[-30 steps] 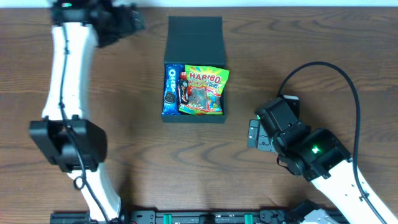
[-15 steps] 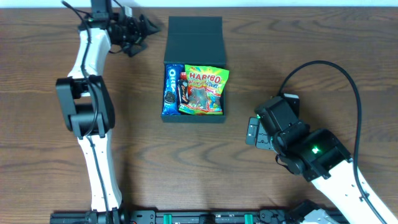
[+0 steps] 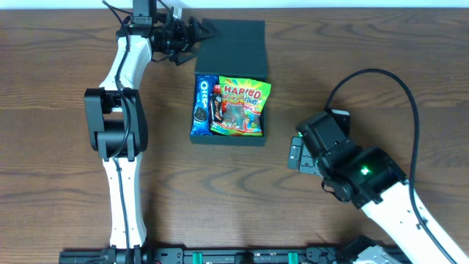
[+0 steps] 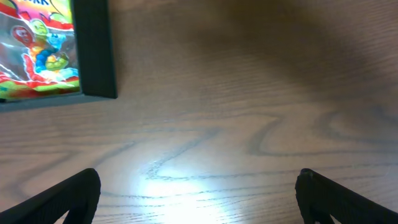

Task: Pack container
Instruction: 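Push the box lid closed with the left gripper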

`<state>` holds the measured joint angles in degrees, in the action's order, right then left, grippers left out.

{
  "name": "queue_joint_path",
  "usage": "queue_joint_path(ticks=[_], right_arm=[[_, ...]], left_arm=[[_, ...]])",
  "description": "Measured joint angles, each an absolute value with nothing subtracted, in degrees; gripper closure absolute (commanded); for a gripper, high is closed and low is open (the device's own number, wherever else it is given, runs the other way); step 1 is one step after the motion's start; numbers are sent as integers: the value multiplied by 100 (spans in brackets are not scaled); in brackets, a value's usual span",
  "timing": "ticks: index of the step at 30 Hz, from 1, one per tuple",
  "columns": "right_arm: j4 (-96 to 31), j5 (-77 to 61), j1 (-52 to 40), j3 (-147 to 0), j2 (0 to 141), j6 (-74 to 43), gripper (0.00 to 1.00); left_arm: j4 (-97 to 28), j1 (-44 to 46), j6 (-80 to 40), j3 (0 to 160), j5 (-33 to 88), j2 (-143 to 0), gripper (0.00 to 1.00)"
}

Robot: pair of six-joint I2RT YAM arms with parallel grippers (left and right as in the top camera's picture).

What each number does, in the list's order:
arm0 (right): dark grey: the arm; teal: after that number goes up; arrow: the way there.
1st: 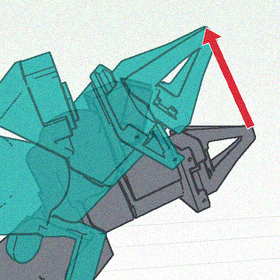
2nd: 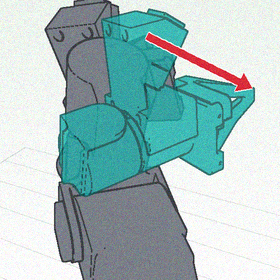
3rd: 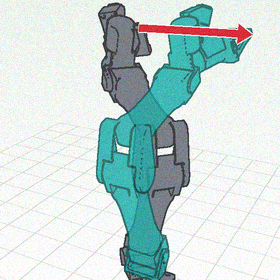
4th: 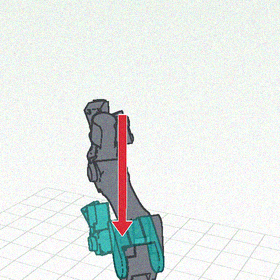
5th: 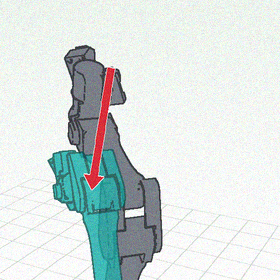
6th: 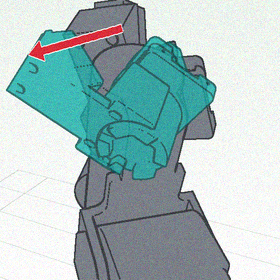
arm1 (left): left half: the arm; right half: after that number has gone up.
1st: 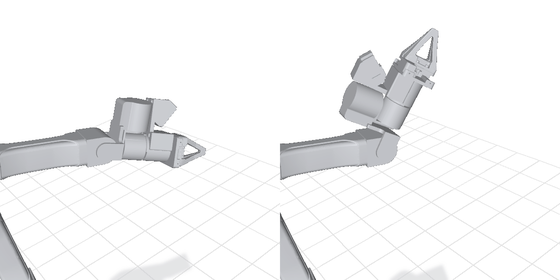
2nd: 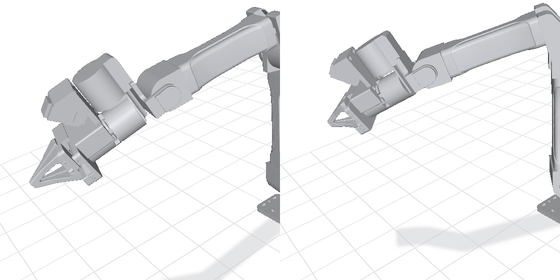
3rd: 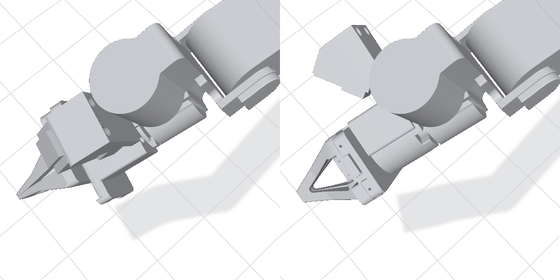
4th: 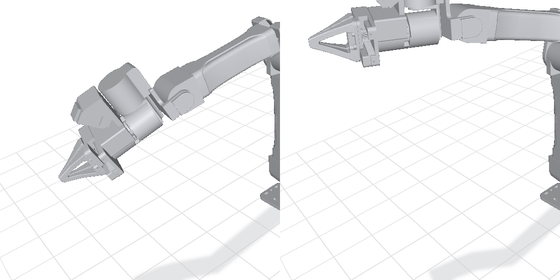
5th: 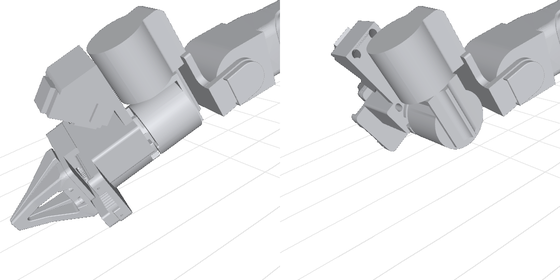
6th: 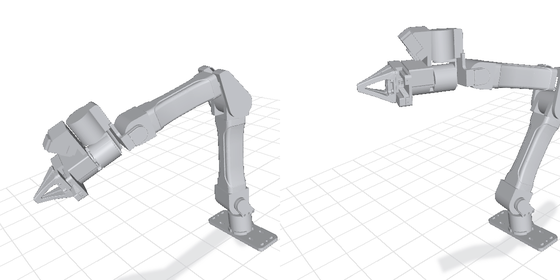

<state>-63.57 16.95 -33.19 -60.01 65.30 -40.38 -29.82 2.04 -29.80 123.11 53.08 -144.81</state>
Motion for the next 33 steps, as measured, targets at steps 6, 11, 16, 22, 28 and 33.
queue_joint_path(ticks=[6,11,16,22,28,33], right_arm=[[-6355,1695,-3319,-6001,6746,-4038,1],[-6337,1695,-3319,-6001,6764,-4038,1],[-6307,1695,-3319,-6001,6766,-4038,1],[-6292,1695,-3319,-6001,6766,-4038,1],[-6289,1695,-3319,-6001,6766,-4038,1],[-6292,1697,-3319,-6001,6766,-4038,1]], left_arm=[[-3046,193,-2954,12311,5459,-14516,5],[-3413,207,-2805,12311,5347,-14521,5],[-3426,303,-2580,12311,5330,-14521,5],[-3426,558,-2237,12311,5474,-14536,5],[-3404,622,-1538,12311,5839,-14577,4],[-3697,604,-873,12547,5940,-14586,5]])
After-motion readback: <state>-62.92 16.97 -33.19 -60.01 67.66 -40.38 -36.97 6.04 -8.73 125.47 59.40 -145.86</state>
